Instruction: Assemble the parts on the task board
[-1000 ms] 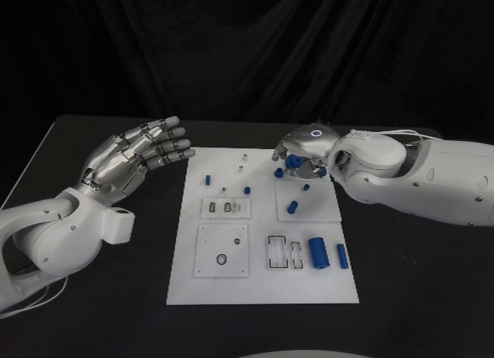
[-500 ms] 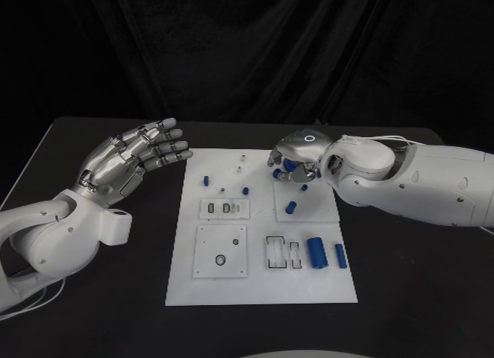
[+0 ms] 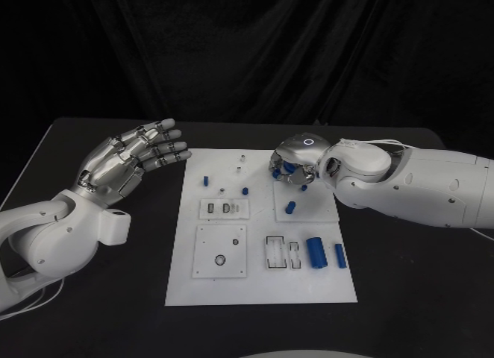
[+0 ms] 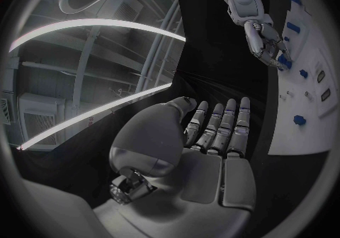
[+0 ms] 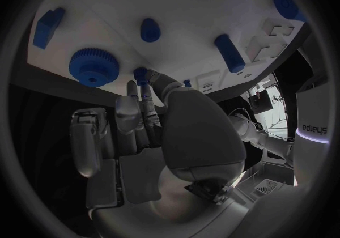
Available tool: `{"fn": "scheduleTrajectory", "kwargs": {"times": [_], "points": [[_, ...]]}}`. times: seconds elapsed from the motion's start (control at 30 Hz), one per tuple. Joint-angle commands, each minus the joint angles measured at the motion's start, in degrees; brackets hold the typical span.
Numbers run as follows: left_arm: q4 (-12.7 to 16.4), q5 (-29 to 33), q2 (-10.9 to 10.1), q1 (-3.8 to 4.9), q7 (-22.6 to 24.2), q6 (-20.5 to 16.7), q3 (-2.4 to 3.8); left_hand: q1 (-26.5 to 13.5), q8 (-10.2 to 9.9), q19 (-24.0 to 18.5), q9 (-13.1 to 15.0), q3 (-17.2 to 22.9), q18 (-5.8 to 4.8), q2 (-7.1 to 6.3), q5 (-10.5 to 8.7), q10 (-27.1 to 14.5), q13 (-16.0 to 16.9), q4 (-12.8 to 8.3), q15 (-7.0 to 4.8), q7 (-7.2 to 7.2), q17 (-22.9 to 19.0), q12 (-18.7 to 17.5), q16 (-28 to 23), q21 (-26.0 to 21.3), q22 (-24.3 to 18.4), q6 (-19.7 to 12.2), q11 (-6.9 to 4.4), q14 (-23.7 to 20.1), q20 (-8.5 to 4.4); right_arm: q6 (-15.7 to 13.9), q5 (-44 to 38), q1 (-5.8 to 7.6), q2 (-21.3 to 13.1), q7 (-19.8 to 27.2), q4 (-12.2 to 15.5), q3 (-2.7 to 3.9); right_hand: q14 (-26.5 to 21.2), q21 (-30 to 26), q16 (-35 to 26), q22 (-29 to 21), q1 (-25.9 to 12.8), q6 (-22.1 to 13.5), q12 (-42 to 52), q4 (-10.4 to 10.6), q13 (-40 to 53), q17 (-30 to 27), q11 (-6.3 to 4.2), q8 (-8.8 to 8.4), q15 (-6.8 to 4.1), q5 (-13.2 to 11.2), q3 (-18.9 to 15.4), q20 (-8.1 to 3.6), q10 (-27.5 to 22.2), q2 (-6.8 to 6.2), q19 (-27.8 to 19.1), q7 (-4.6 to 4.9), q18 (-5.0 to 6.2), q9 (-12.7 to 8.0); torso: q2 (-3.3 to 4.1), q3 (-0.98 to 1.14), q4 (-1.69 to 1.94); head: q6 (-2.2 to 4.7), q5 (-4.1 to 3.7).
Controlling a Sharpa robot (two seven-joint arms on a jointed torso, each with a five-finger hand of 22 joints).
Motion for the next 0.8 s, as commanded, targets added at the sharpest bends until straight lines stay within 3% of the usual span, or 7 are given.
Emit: {"fn": "scheduleTrajectory", "kwargs": {"times": [0.03, 0.2, 0.33, 0.5, 0.63, 0.8], "points": [[-0.2, 0.4, 0.2, 0.09, 12.0, 1.0, 0.02, -0.5, 0.2, -0.4, 0.1, 0.5, -1.16, 0.16, 0.30, 0.4, 0.1, 0.0, 0.31, 0.17, 0.0, 0.3, 0.2, 0.1, -0.1, 0.4, 0.10, -0.2, 0.10, -1.9, 0.8, -0.35, 0.3, 1.0, -0.5, 0.04, 0.0, -0.4, -0.4, 12.4, 0.5, 0.5, -0.1, 0.1, 0.1, -0.4, -0.08, 0.22, 0.31, 0.3, 0.4, 0.40, 0.9, 0.28, 3.9, 0.13, -0.19, 0.3, -0.01, 0.02, 0.03, 0.08, -0.13], [-0.4, 0.6, 0.5, 0.08, 11.9, 1.3, 0.01, -0.5, 0.2, -0.4, 0.1, 0.5, -1.17, 0.16, 0.29, 0.4, 0.1, 0.0, 0.31, 0.18, 0.0, 0.3, 0.2, 0.1, -0.1, 0.4, 0.11, -0.2, 0.10, -3.2, 1.0, -0.75, 0.9, 1.3, -1.4, 0.05, -0.7, -0.6, -1.5, 11.8, 1.7, 1.6, 0.1, -0.4, 0.3, -2.4, -0.52, 0.83, -0.05, 0.2, 1.1, 0.16, 2.8, 1.01, 3.5, 0.26, -0.04, 1.6, -0.07, 0.02, -0.03, 0.23, -0.11], [-0.6, 0.6, 0.5, 0.08, 11.8, 1.4, 0.01, -0.5, 0.2, -0.4, 0.0, 0.6, -1.18, 0.17, 0.29, 0.4, 0.1, -0.1, 0.32, 0.22, 0.0, 0.3, 0.2, 0.1, -0.1, 0.3, 0.14, -0.2, 0.10, -6.0, 1.7, -0.94, 0.9, 2.7, -1.9, 0.06, -0.4, -0.4, -1.4, 12.4, 2.4, 2.2, 0.1, -0.7, 0.4, -2.0, -0.87, 1.25, -0.32, 0.0, 1.3, -0.10, 3.9, 1.39, 3.9, 0.45, -0.18, 2.4, -0.10, -0.01, -0.15, 0.28, 0.20], [-0.6, 0.7, 0.4, 0.07, 11.7, 1.4, 0.01, -0.5, 0.2, -0.4, 0.0, 0.6, -1.18, 0.17, 0.29, 0.4, 0.1, -0.1, 0.32, 0.22, 0.0, 0.3, 0.2, 0.1, -0.1, 0.3, 0.14, -0.2, 0.10, -9.8, 2.7, -0.96, 0.7, 4.1, -1.7, 0.15, 0.8, 0.2, -0.9, 14.2, 4.0, 3.9, 0.9, -1.4, 0.8, -0.4, -2.41, 2.68, -1.66, -0.8, 1.1, -1.26, 8.1, 2.15, 5.3, 1.40, -0.66, 4.7, -0.11, 0.00, -0.16, 0.33, 0.52], [-0.7, 0.8, 0.4, 0.07, 11.6, 1.4, 0.01, -0.5, 0.2, -0.4, 0.0, 0.6, -1.18, 0.17, 0.29, 0.4, 0.1, -0.1, 0.32, 0.22, 0.0, 0.3, 0.2, 0.1, -0.1, 0.3, 0.14, -0.2, 0.10, -11.4, 4.7, -0.20, 1.1, 4.9, -1.5, 0.32, 0.7, 0.2, -1.6, 14.0, 4.5, 4.1, 0.3, -1.5, 0.8, -1.4, -2.69, 3.03, -1.93, -1.4, 0.9, -1.69, 9.2, 2.27, 5.2, 1.38, -0.61, 5.9, -0.09, -0.01, 0.01, 0.45, 0.69], [-0.6, 0.8, 0.4, 0.07, 11.4, 1.3, 0.01, -0.5, 0.2, -0.4, 0.0, 0.6, -1.18, 0.17, 0.29, 0.4, 0.1, -0.1, 0.32, 0.22, 0.0, 0.3, 0.2, 0.1, -0.1, 0.3, 0.14, -0.2, 0.10, -10.9, 6.7, 2.02, 2.7, 4.8, -1.4, 0.47, 0.5, 0.1, -2.1, 13.8, 4.8, 4.3, -0.3, -1.6, 0.7, -1.9, -2.55, 3.28, -1.86, -1.7, 0.8, -1.71, 9.3, 2.35, 5.0, 1.50, -0.56, 6.7, -0.13, -0.04, 0.06, 0.42, 1.32]]}}
